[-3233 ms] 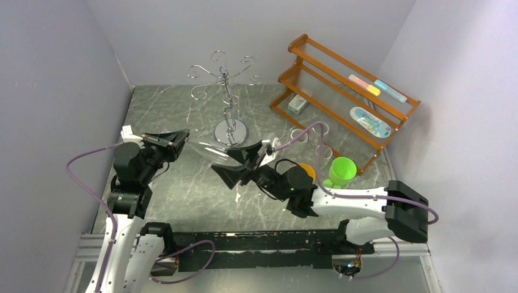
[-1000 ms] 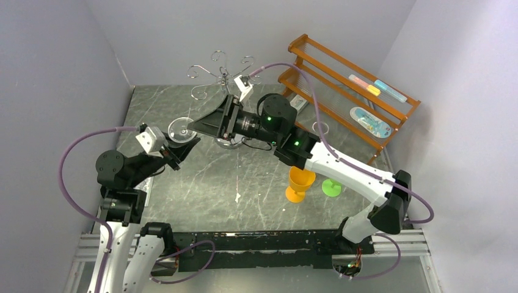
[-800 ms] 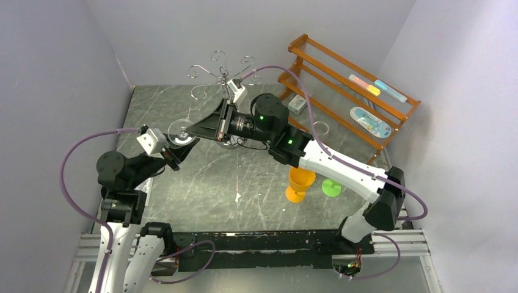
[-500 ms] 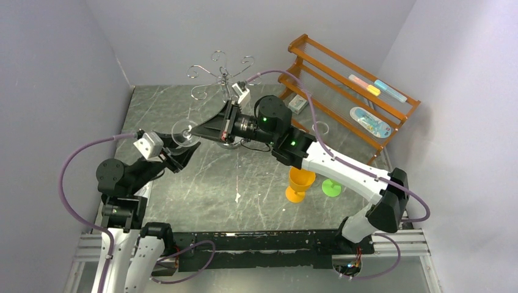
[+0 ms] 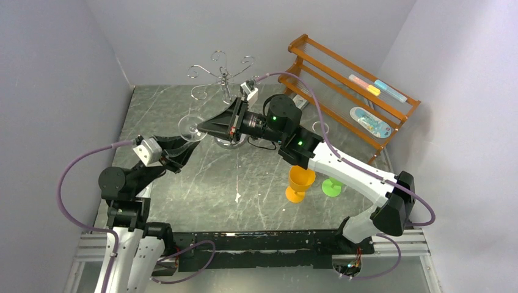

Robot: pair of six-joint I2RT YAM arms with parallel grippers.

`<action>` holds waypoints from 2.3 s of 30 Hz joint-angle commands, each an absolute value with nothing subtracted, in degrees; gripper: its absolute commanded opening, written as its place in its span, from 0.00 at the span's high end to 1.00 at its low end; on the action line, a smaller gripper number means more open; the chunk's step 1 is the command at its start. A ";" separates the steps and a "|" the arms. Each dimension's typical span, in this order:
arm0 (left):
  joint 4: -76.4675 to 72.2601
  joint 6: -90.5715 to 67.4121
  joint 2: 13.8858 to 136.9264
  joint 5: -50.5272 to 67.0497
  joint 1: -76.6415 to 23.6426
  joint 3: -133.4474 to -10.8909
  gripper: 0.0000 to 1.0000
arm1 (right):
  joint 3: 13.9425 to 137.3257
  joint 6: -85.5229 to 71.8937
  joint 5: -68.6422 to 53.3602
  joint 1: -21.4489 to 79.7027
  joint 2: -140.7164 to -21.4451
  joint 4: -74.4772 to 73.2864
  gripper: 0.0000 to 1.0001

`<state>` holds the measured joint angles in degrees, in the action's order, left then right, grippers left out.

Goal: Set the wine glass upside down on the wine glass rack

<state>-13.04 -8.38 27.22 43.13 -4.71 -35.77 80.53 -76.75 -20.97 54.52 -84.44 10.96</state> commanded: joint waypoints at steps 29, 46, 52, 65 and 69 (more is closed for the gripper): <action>-13.96 -8.33 28.74 43.35 -4.66 -34.90 0.95 | 74.36 -78.25 -18.69 52.10 -81.52 15.70 0.36; -19.45 -10.00 44.67 12.92 -4.65 -40.90 0.95 | 58.06 -62.63 -3.64 46.85 -60.25 12.71 0.21; -28.53 -8.04 57.26 15.72 -4.57 -44.04 0.95 | 55.95 -54.49 4.02 46.85 -50.86 7.57 0.21; -46.65 -6.45 73.55 24.64 -3.25 -44.91 0.95 | 55.24 -49.00 8.13 46.85 -45.15 4.34 0.23; -55.56 -10.94 80.79 36.81 -2.30 -47.07 0.95 | 55.74 -48.41 6.02 46.85 -46.13 4.97 0.23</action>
<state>-41.65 -8.43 75.72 24.23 -3.40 -43.59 55.96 -50.26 6.63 47.09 -45.67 5.32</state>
